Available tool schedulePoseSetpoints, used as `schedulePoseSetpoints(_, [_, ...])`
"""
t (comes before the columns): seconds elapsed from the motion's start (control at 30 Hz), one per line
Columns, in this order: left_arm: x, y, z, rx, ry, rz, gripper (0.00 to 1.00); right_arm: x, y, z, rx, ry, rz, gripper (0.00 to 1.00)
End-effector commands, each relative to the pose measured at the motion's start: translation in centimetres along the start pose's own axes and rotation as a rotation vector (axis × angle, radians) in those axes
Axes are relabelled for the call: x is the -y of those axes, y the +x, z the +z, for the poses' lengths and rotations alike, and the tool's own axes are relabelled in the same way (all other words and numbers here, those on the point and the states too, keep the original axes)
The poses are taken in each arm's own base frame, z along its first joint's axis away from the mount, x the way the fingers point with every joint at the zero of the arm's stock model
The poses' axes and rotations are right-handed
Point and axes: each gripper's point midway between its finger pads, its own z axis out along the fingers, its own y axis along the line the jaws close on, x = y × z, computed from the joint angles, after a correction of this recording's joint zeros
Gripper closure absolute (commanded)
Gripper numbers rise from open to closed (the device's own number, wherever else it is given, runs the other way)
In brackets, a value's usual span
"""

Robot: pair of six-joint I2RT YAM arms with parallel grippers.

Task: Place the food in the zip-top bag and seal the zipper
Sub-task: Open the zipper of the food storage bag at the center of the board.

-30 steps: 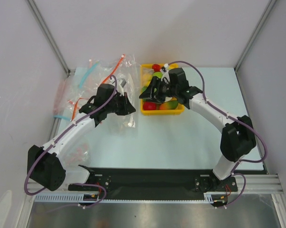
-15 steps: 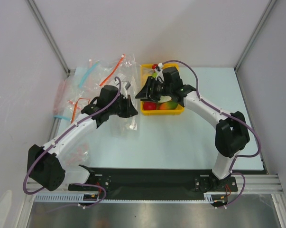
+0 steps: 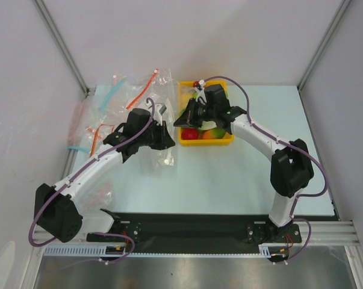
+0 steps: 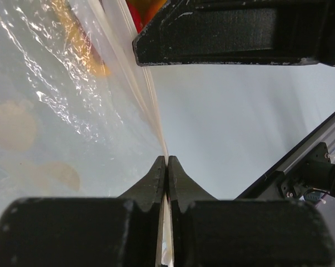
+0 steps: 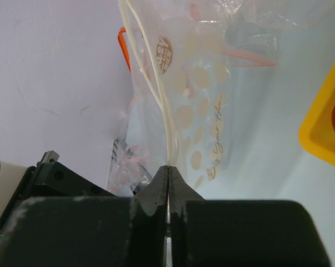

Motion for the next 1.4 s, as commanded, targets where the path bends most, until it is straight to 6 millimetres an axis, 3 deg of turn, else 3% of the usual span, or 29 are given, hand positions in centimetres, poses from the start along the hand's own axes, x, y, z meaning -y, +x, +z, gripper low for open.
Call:
schedulePoseSetpoints(0.0, [1.2, -1.1, -1.1, 0.050, 0.032, 0.044, 0.92, -1.2, -0.9, 0.1, 0.012, -0.024, -0.028, 1.00])
schedulePoseSetpoints(0.07, [1.1, -1.0, -1.1, 0.048, 0.027, 0.040, 0.78, -1.1, -0.9, 0.1, 0.012, -0.016, -0.033, 1.00])
schedulePoseSetpoints(0.1, [1.1, -1.1, -1.1, 0.049, 0.027, 0.034, 0.65, -1.0, -0.8, 0.1, 0.012, -0.011, -0.034, 1.00])
schedulePoseSetpoints(0.17, [1.3, -1.0, -1.2, 0.042, 0.034, 0.033, 0.59, -0.9, -0.8, 0.0, 0.009, -0.006, -0.037, 1.00])
schedulePoseSetpoints(0.3, [1.2, -0.4, -1.2, 0.014, 0.026, 0.004, 0.36, -0.8, -0.6, 0.0, 0.002, -0.005, -0.043, 1.00])
schedulePoseSetpoints(0.5, [0.6, -1.2, -2.5, 0.025, -0.049, -0.003, 0.28, -0.7, -0.4, -0.4, -0.003, 0.002, -0.063, 1.00])
schedulePoseSetpoints(0.73, [-0.2, -3.6, -4.6, 0.133, -0.143, -0.001, 0.21, -1.1, -0.3, -0.9, -0.005, -0.004, -0.094, 1.00])
schedulePoseSetpoints(0.77, [-0.7, -4.2, -4.9, 0.160, -0.179, -0.008, 0.15, -1.2, -0.3, -0.9, -0.006, -0.005, -0.093, 1.00])
schedulePoseSetpoints(0.8, [-0.8, -4.7, -5.3, 0.181, -0.197, -0.027, 0.00, -1.3, -0.3, -1.0, -0.007, -0.009, -0.099, 1.00])
schedulePoseSetpoints(0.87, [-1.0, -5.3, -5.9, 0.215, -0.216, -0.042, 0.00, -1.4, -0.3, -1.0, -0.008, -0.016, -0.109, 1.00])
schedulePoseSetpoints(0.97, [-3.3, -6.1, -6.7, 0.279, -0.349, -0.147, 0.00, -1.8, -0.3, -1.3, -0.009, -0.031, -0.119, 1.00])
schedulePoseSetpoints(1.13, [-3.2, -7.3, -6.3, 0.294, -0.325, -0.118, 0.02, -2.7, -0.4, -1.9, 0.003, -0.062, -0.150, 1.00])
schedulePoseSetpoints(1.37, [-2.7, -8.5, -5.6, 0.234, -0.327, -0.064, 0.18, -4.2, -0.2, -2.7, 0.015, -0.130, -0.191, 1.00])
